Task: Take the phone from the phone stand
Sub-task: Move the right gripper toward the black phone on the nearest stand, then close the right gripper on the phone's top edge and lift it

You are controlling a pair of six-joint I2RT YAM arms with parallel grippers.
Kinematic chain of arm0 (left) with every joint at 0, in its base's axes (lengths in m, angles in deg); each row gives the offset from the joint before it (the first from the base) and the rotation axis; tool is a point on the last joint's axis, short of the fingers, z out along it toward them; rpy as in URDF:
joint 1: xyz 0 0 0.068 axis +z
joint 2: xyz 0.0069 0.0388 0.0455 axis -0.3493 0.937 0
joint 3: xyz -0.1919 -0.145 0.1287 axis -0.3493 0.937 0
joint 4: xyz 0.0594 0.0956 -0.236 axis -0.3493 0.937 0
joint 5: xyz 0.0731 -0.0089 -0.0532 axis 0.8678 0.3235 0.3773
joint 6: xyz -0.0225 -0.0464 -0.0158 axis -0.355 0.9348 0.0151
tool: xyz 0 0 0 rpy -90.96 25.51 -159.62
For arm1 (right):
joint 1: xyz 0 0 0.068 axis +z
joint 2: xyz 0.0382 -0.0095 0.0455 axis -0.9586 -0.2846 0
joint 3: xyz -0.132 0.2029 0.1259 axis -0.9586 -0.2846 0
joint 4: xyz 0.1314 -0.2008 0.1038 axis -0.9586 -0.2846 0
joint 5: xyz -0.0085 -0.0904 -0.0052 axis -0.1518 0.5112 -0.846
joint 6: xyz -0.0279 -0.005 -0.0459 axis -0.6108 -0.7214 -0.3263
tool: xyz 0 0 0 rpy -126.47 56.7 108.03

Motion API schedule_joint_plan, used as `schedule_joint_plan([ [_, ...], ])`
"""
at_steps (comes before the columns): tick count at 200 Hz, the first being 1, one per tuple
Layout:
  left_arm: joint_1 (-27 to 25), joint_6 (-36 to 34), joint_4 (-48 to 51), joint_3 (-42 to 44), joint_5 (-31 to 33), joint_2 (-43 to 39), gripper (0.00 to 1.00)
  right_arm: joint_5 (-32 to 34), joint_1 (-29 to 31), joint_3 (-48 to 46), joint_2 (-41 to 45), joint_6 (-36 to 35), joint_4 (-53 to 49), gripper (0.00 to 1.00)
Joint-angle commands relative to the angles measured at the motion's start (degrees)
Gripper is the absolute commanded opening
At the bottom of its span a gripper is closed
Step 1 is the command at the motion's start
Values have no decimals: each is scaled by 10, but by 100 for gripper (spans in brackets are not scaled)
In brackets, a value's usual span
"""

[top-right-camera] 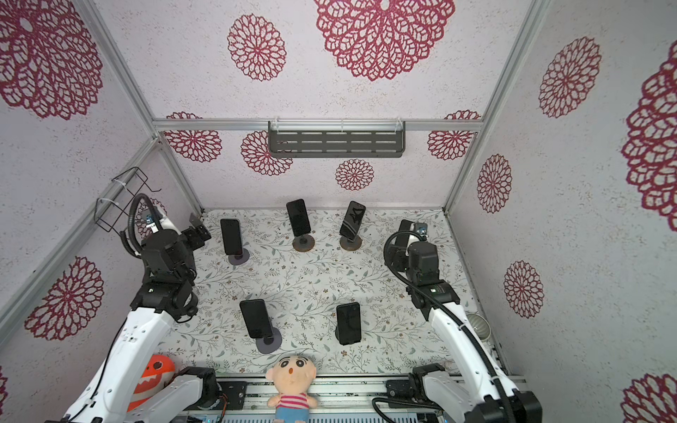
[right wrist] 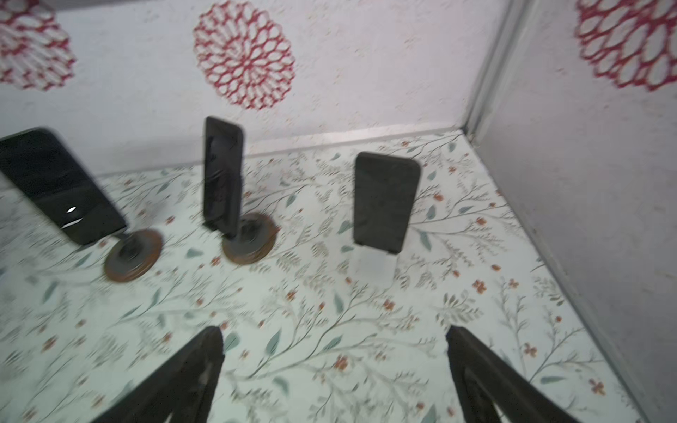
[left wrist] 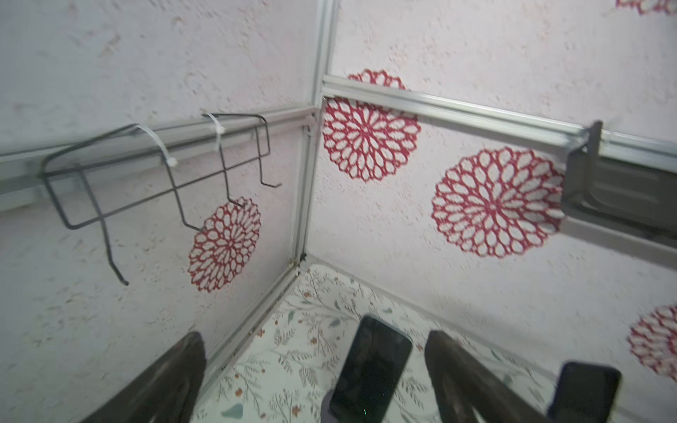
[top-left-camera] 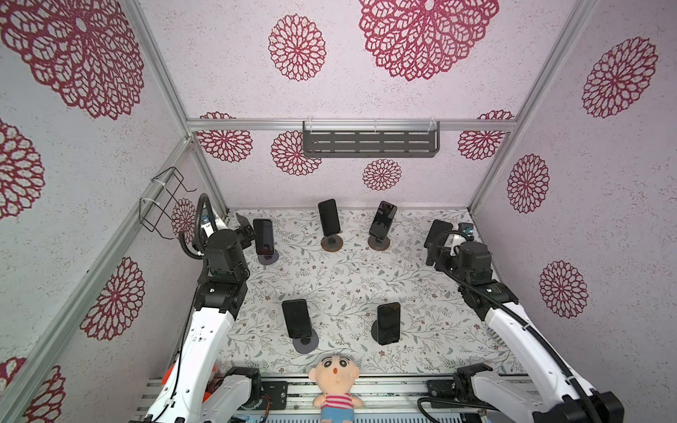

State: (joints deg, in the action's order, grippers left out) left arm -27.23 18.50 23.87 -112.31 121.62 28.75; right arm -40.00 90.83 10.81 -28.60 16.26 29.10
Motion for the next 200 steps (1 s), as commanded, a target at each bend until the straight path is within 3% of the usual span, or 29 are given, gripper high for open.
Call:
schedule_joint_plan([
  [1,-29,-2,172,-47,-35,24,97,19,97,65,20,77,-218,99],
  [37,-35,5,184,-55,-68,36,97,131,298,135,-16,153,-319,99],
  [73,-34,32,168,-53,-128,43,98,169,411,155,-59,209,-351,99],
  [127,-34,29,164,-58,-161,58,97,211,481,127,-68,298,-359,99],
  [200,-33,51,136,-47,-176,63,97,206,511,20,-26,334,-249,99],
])
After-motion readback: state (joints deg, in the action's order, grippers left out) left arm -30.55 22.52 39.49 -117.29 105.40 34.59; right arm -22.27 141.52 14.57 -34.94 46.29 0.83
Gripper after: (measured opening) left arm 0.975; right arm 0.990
